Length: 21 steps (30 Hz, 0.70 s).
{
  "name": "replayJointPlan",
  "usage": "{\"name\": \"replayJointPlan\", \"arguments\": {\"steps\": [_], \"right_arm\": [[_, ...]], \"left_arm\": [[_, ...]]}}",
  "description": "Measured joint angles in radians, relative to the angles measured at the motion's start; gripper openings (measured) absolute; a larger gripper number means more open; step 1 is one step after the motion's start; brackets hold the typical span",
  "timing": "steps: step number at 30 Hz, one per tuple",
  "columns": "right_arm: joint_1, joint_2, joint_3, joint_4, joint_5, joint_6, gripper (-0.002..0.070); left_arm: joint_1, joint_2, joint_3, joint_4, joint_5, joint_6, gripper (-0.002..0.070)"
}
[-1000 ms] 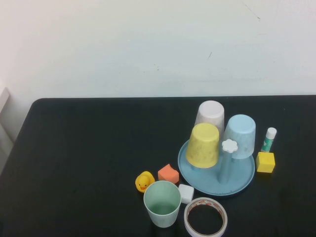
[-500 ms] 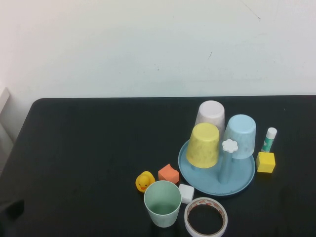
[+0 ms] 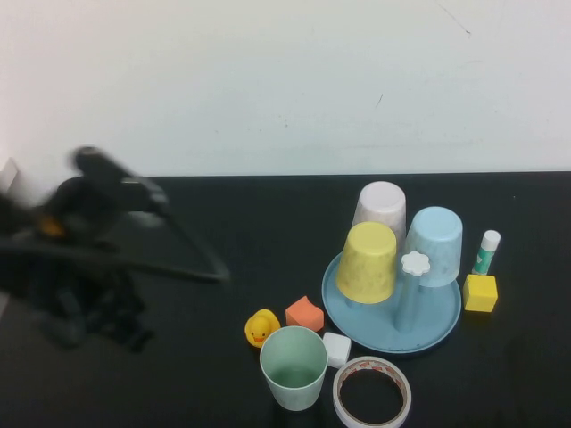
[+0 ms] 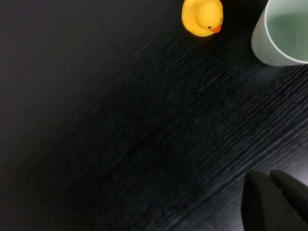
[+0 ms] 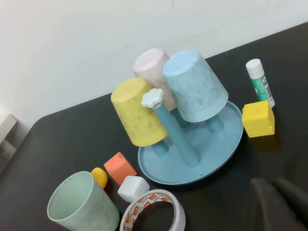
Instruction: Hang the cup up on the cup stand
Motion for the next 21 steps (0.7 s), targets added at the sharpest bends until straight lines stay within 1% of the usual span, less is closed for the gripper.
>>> {"name": "replayJointPlan", "arguments": {"steps": [4, 6, 9, 11, 12, 13, 15, 16, 18, 19, 20, 21], "right_arm": [[0.0, 0.0, 0.0, 0.0, 0.002, 0.0, -0.0001], [0.0, 0.0, 0.0, 0.0, 0.004, 0.0, -0.0001], [0.0, 0.0, 0.0, 0.0, 0.007, 0.0, -0.0001], [0.0, 0.0, 0.0, 0.0, 0.007, -0.002, -0.0001], [0.0, 0.0, 0.0, 0.0, 0.007, -0.002, -0.0001], [0.0, 0.0, 0.0, 0.0, 0.008, -0.002, -0.0001], [0.0, 0.0, 0.0, 0.0, 0.009, -0.002, -0.0001], [0.0, 0.0, 0.0, 0.0, 0.009, -0.002, -0.0001], [0.0, 0.0, 0.0, 0.0, 0.009, -0.004, -0.0001], [0.0, 0.0, 0.0, 0.0, 0.009, -0.004, -0.0001], [0.0, 0.0, 0.0, 0.0, 0.009, -0.004, -0.0001], [0.0, 0.0, 0.0, 0.0, 0.009, -0.004, -0.0001]], "left_arm": [[-0.122, 0.13, -0.084, 0.114, 0.002, -0.101, -0.0002], [-0.161, 0.186, -0.12, 0.136, 0.002, -0.14, -0.0002], [-0.197, 0.277, -0.175, 0.139, 0.002, -0.169, 0.0001], [-0.207, 0.329, -0.201, 0.112, 0.01, -0.173, 0.0021], [-0.211, 0.356, -0.214, 0.094, 0.013, -0.173, 0.0043], [-0.211, 0.382, -0.226, 0.073, 0.018, -0.175, 0.0076], [-0.211, 0.426, -0.245, 0.034, 0.026, -0.175, 0.0166], [-0.211, 0.449, -0.255, 0.012, 0.028, -0.175, 0.0245], [-0.211, 0.491, -0.274, -0.036, 0.03, -0.178, 0.0358], [-0.211, 0.509, -0.282, -0.056, 0.03, -0.178, 0.0433], [-0.211, 0.525, -0.289, -0.073, 0.027, -0.178, 0.0477], [-0.211, 0.538, -0.292, -0.082, 0.021, -0.178, 0.0499]]}}
